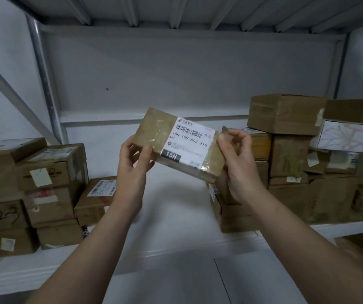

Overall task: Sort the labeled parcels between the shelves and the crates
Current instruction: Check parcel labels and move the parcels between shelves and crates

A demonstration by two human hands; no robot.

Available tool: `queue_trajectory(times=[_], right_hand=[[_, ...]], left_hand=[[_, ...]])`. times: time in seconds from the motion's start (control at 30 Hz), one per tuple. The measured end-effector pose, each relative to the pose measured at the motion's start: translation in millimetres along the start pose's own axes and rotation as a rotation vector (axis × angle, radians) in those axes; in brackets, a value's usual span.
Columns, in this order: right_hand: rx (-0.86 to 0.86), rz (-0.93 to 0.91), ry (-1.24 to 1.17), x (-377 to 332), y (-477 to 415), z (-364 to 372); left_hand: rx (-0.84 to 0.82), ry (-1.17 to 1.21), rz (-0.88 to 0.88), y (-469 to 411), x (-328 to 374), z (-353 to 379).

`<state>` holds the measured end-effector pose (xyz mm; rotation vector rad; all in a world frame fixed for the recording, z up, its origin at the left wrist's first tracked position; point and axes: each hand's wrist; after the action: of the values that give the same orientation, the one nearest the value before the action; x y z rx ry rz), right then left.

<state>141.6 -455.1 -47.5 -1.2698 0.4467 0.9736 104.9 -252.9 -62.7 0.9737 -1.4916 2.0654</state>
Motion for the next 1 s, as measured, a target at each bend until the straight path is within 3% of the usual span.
queue_trajectory(times=[0.13,0.3,0.43,0.57,0.67,0.8,1.0], right_hand=[[0.016,0.083,-0.034,-6.1,0.8,6.6],[-0.185,0.093,0.001,1.3,9.1,20.4],[-0.277,0.126,0.049,14.8,10.3,20.1],[-0.333,0.158,0.390,25.0,15.3,18.6],[-0.293,0.054,0.498,38.1,24.0,32.2],[-0.337,-0.170,0.696,60.3,29.7,67.2],[-0.379,-0.369,0.829,86.5,33.4,124.1]], left_hand=[[0.004,-0.330,0.074,9.3,3.4,-13.3],[0.139,-0.305,0.088,19.2,9.3,-18.0],[0.160,-0.355,-0.007,22.5,4.8,-30.3],[0.170,-0.435,-0.108,30.9,-5.9,-47.8],[0.100,-0.664,-0.098,35.0,-6.1,-68.3],[0.072,-1.221,0.190,34.3,4.4,-106.5],[0.044,-1.553,0.260,10.1,19.5,-157.7]])
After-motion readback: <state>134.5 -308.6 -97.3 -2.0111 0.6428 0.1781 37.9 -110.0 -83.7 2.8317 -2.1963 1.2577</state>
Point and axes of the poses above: each hand's wrist, its own y-axis away from the middle knuckle, its own z-axis out of the palm, x = y × z
